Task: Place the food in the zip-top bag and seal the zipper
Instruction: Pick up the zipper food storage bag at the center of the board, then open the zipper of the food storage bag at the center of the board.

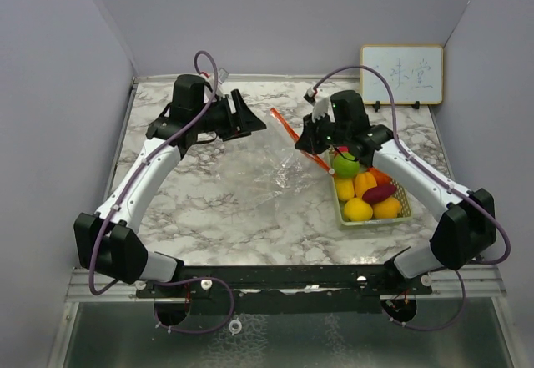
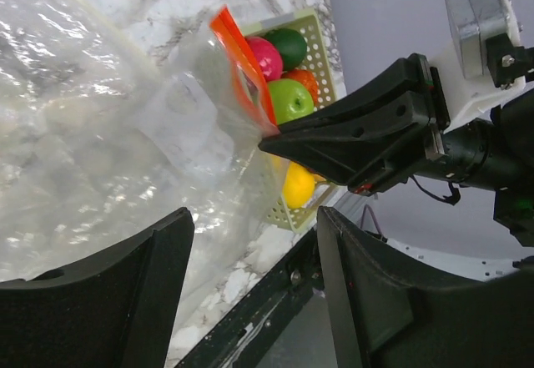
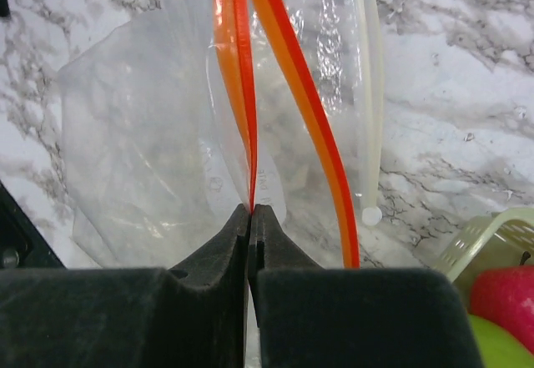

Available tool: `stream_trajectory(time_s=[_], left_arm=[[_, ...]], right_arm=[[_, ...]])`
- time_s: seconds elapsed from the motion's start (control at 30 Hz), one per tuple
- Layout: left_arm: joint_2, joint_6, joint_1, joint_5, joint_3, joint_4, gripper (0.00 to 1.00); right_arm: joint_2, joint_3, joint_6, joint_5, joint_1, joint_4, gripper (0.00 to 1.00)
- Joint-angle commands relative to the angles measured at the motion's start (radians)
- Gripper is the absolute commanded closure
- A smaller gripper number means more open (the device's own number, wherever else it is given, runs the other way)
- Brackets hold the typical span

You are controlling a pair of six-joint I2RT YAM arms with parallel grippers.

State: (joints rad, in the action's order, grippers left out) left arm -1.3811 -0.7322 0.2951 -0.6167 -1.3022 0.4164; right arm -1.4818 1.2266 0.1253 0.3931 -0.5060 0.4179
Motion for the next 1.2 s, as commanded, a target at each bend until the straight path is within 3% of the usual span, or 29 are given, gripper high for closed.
stream_trajectory(time_s=[0.0, 0.13, 0.93, 1.0, 1.03, 1.1, 1.17], left_arm=[[-0.051, -0.048, 0.051, -0.005, -0.047, 0.043, 0.38], [-0.093, -0.065, 0.075, 0.016, -0.095, 0.035, 0.39], [-0.176, -0.113, 0.103, 0.101, -0.118, -0.022, 0.39], [-0.176, -0.107, 0.105, 0.117, -0.115, -0.019, 0.49], [-0.177, -0.106, 0.105, 0.121, -0.109, -0.019, 0.65], [-0.179, -0.103, 0.107, 0.124, -0.099, -0.021, 0.82], [-0.18, -0.096, 0.108, 0.127, -0.091, -0.024, 0.9]], right_arm=[[0.018, 0.074, 0.044, -0.252, -0.084, 0.003, 0.98], [0.001, 0.12, 0.039, -0.322, -0.152, 0.011, 0.98], [-0.054, 0.206, 0.039, -0.324, -0.274, 0.04, 0.98], [-0.056, 0.215, 0.041, -0.321, -0.284, 0.04, 0.98], [-0.055, 0.217, 0.044, -0.321, -0.288, 0.038, 0.98], [-0.053, 0.218, 0.051, -0.324, -0.29, 0.035, 0.98], [-0.051, 0.221, 0.053, -0.337, -0.291, 0.042, 0.98]])
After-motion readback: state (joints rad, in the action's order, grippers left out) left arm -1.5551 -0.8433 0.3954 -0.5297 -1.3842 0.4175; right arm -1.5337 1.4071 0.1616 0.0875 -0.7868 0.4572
